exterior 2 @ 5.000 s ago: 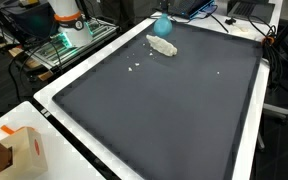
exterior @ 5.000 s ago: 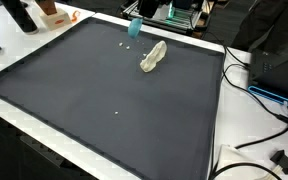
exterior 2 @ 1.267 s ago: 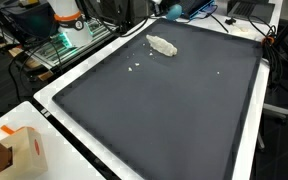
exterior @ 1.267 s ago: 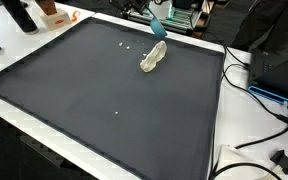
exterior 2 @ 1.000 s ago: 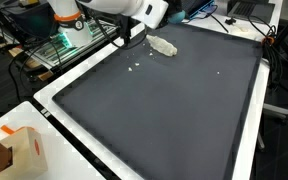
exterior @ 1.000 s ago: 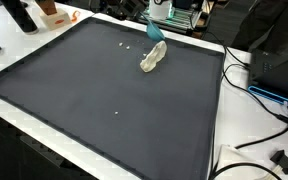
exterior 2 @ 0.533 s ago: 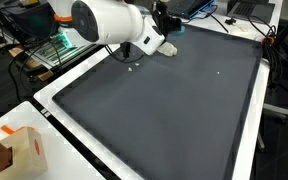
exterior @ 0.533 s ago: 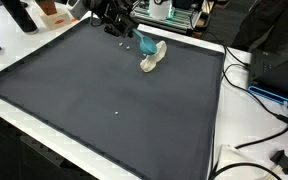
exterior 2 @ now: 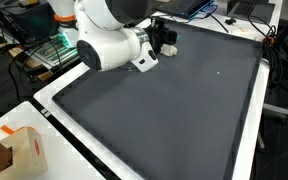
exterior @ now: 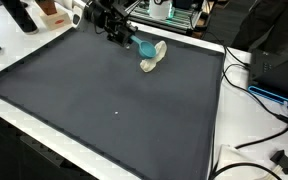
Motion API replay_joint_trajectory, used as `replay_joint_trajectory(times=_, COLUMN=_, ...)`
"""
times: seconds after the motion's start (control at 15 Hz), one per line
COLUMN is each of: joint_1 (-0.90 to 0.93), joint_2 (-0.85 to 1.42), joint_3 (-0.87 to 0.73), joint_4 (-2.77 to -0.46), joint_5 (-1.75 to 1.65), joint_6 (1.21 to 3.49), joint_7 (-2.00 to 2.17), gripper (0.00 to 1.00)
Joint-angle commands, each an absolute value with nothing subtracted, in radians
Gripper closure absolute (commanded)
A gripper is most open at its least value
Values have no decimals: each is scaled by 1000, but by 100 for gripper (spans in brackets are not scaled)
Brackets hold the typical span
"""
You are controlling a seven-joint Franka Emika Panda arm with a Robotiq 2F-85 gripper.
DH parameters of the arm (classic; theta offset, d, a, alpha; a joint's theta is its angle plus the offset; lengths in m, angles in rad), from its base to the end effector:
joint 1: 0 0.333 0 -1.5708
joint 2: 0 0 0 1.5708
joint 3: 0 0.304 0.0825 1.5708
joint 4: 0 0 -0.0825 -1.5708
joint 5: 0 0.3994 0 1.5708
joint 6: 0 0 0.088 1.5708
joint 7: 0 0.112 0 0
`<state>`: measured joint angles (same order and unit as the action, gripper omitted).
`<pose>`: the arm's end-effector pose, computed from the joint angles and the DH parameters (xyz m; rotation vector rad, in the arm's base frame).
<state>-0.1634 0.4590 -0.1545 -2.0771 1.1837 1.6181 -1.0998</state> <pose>0.5271 -0.0702 0.1838 -1.8923 -0.0839 -0.0608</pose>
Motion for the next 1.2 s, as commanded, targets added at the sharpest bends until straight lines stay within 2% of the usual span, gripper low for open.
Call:
replay_joint_trajectory(times=0.0, joint_1=-197, joint_2=514, joint_3=-141, joint_4=-2047, joint_5=1215, joint_6=1574, joint_7=-1047, gripper=75)
replay_joint_trajectory(times=1.13, joint_1=-166, joint_2=669, joint_3=-145, joint_4=-1958, joint_5=1163, joint_6=1637, joint_7=-860, gripper=75)
